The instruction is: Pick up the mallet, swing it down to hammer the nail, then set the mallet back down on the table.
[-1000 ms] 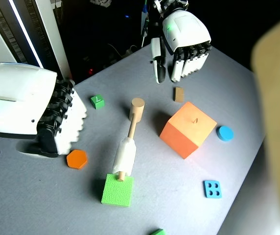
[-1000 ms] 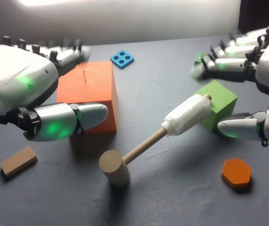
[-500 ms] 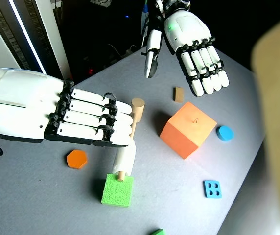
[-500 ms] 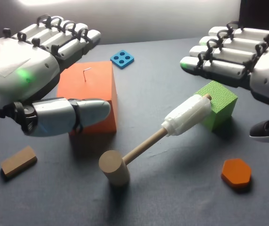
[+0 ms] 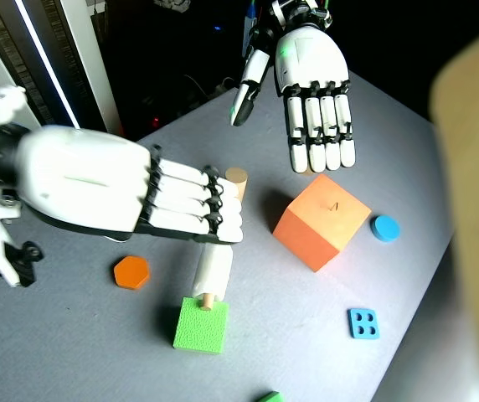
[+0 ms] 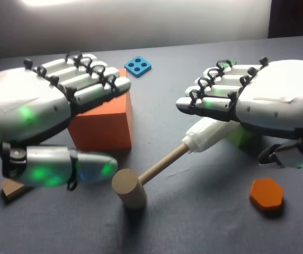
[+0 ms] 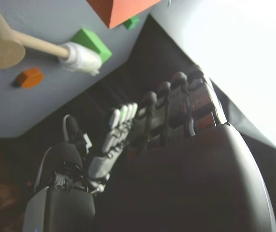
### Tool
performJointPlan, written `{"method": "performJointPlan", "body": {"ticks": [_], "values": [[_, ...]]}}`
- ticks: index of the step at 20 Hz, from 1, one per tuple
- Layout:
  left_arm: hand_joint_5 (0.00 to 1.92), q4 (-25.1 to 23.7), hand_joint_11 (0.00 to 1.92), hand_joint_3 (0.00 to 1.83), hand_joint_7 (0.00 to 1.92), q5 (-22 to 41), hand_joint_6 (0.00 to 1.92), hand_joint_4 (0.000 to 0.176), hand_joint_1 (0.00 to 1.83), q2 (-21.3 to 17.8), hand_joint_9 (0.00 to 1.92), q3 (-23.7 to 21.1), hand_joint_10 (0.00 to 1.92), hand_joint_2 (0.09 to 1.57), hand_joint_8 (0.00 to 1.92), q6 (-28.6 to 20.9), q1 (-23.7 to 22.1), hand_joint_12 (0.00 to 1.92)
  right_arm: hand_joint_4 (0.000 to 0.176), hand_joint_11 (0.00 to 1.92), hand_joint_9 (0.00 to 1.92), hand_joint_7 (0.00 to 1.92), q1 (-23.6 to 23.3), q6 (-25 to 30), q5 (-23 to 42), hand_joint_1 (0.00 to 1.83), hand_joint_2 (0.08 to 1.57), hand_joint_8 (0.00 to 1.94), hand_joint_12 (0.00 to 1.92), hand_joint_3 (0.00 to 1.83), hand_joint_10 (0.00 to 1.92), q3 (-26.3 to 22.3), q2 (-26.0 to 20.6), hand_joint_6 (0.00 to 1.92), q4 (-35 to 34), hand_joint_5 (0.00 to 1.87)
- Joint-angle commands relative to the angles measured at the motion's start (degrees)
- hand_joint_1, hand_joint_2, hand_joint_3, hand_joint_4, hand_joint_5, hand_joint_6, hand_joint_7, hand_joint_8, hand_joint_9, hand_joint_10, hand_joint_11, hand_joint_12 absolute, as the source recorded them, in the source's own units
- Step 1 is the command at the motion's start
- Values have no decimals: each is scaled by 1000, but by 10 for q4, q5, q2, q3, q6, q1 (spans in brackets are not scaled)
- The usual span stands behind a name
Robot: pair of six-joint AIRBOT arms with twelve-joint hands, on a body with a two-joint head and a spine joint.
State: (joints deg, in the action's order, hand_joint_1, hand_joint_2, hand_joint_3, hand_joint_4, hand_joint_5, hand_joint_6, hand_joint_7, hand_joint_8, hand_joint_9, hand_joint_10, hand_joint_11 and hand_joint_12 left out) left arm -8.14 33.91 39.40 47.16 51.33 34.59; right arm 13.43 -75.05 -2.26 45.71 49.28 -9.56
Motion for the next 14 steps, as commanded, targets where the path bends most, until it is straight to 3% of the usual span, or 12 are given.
{"method": "performJointPlan", "body": {"ticks": [1,5,7,11,14], "values": [[0,-3,0,10,0,68,0,0,0,-7,0,5,0,1206,0,-13,0,0,0,0,0,0,-12,-1,30,1366,943,0,0,4,0,9,7,0,-10,0],[18,-5,0,3,9,104,5,0,0,-6,0,22,0,1194,2,-28,40,0,0,4,0,0,-33,0,-13,1293,951,0,1,6,0,54,53,0,-11,0],[15,5,0,5,0,139,3,0,0,3,0,37,0,1201,0,-30,76,0,0,0,0,0,-51,-3,-1,1288,956,0,0,6,0,60,60,0,37,0],[1,9,0,9,0,171,0,0,0,18,0,58,0,1212,0,-39,109,0,0,14,0,0,-75,5,-32,1284,960,0,6,6,0,70,75,0,42,0],[0,6,0,9,0,176,0,0,0,40,0,81,0,1218,0,-47,116,0,0,3,0,0,-105,74,-98,1291,968,0,3,7,0,75,79,0,67,0]]}}
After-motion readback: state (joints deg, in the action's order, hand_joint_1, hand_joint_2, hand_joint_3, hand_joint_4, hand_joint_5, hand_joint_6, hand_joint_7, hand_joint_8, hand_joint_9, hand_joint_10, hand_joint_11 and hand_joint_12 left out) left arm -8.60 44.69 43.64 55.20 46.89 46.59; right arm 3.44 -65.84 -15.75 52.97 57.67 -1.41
